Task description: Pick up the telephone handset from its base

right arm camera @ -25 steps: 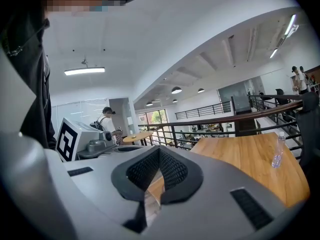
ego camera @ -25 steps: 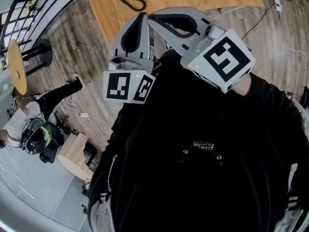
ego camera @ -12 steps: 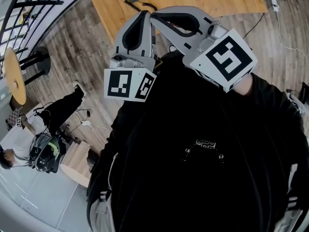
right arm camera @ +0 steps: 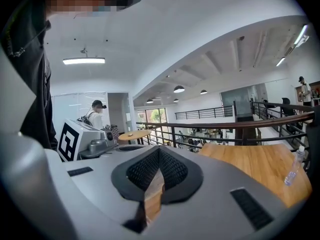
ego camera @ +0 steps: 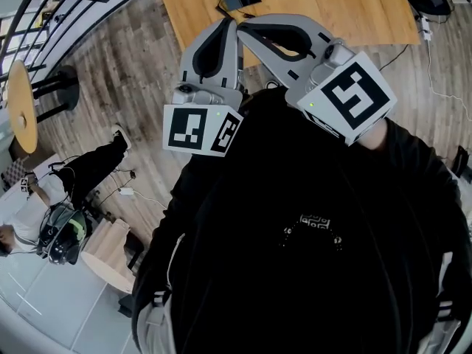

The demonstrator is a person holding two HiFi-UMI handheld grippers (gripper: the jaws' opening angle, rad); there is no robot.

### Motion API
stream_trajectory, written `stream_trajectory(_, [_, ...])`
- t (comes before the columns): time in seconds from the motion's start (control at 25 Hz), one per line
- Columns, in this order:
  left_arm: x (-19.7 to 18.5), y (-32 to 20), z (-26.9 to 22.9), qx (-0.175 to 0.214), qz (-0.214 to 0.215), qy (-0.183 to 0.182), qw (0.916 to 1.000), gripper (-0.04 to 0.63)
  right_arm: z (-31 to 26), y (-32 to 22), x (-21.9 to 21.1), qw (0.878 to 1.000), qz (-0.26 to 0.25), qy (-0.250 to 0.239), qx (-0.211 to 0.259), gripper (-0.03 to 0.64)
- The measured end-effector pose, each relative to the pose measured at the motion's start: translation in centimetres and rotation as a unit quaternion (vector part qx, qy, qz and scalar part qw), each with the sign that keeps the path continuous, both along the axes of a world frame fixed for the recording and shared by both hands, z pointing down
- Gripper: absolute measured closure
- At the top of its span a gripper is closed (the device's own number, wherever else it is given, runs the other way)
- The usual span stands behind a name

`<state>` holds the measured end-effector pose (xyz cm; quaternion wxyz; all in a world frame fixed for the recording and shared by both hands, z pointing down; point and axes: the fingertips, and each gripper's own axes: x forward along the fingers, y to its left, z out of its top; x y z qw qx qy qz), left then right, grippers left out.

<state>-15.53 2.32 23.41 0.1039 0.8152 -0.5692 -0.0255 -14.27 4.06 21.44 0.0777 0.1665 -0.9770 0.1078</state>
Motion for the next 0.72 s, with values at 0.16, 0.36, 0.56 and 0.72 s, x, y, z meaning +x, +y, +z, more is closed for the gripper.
stream_trajectory(0.16, [-2.0, 0.1, 0.7, -0.004, -0.014, 0.009, 0.9999, 0.589, 0.7, 0.0, -2.0, 1.000, -0.019, 0.003, -0.014, 0.600])
stream_trajectory(0.36, [-3.1, 0.0, 0.8, -0.003, -0.020, 0.010, 0.9997, 0.589, 1.0, -0.1, -3.0, 0.999, -0.033, 0.008, -0.019, 0.600])
stream_trajectory(0.56, [-3.1, -0.5, 1.3, -0.018, -0.025, 0.014, 0.9994, 0.589, 1.4, -0.7, -3.0, 0.999, -0.034, 0.008, -0.034, 0.600])
stream_trajectory(0.72, [-2.9, -1.2, 1.7, -0.024, -0.034, 0.007, 0.9991, 0.589, 2.1, -1.3, -2.6, 0.998, -0.053, 0.015, -0.031, 0.600])
